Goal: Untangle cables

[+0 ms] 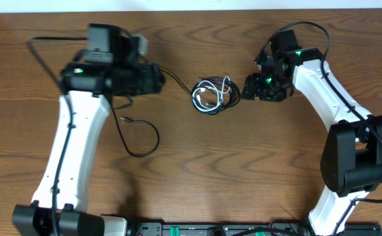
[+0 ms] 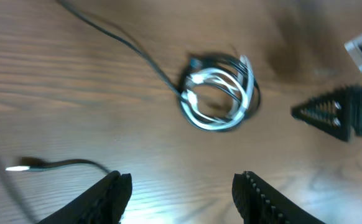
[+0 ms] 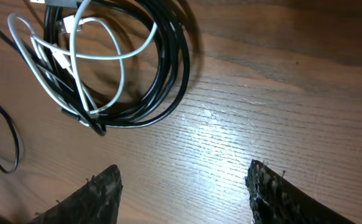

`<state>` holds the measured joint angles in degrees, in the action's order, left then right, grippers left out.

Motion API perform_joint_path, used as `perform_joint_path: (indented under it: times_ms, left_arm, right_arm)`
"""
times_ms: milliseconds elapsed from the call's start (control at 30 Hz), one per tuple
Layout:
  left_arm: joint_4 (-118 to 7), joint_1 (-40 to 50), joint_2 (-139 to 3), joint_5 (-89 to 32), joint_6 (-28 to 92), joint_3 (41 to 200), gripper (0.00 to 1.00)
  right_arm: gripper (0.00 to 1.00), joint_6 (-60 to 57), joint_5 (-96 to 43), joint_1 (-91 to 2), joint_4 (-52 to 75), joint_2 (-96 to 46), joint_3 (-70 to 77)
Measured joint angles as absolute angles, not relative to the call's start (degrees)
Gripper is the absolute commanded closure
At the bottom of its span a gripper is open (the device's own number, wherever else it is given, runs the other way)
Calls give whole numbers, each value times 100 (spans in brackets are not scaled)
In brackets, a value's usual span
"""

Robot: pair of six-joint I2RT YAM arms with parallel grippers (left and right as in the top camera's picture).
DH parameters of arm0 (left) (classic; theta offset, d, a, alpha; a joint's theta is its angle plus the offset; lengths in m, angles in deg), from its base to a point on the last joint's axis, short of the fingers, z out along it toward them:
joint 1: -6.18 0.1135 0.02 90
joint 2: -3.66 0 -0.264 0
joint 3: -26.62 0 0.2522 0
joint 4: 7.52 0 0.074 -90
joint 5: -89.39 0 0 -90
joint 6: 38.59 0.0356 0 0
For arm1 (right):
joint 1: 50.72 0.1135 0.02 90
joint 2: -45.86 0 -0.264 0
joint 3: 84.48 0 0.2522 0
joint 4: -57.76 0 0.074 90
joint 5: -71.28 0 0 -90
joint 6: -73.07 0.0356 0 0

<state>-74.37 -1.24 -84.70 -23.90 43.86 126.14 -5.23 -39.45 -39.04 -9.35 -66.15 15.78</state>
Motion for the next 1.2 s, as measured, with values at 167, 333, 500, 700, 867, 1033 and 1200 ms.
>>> perform_joint_path:
  times_ms: [167, 333, 500, 700, 867, 1033, 1200]
  left_arm:
    - [-6967, -732, -8914, -2438, 4172, 12489, 44]
    - [-6269, -1416, -9622, -2442, 3780, 12428, 48]
    - [-5419, -2022, -10382, -2138, 3011, 12419, 48]
    - [-4787, -2314, -10824, -1644, 2362, 12413, 48]
    - [-4672, -2367, -10983, -1463, 2152, 12413, 52]
    - [-4672, -2367, -11184, -1378, 2097, 12413, 57]
    - [-4626, -2367, -11252, -1371, 2034, 12413, 65]
  right_arm:
    - [38, -516, -3927, -4061, -941, -6615, 1578]
    - [37, -499, -3882, -4267, -996, -6615, 1578]
    - [37, -499, -3844, -4267, -1007, -6613, 1580]
    - [37, -499, -3816, -4267, -1024, -6613, 1580]
    - [36, -499, -3702, -4267, -1066, -6613, 1580]
    - [36, -499, -3619, -4267, -1077, -6613, 1580]
    - [35, -499, -3576, -4267, -1079, -6613, 1580]
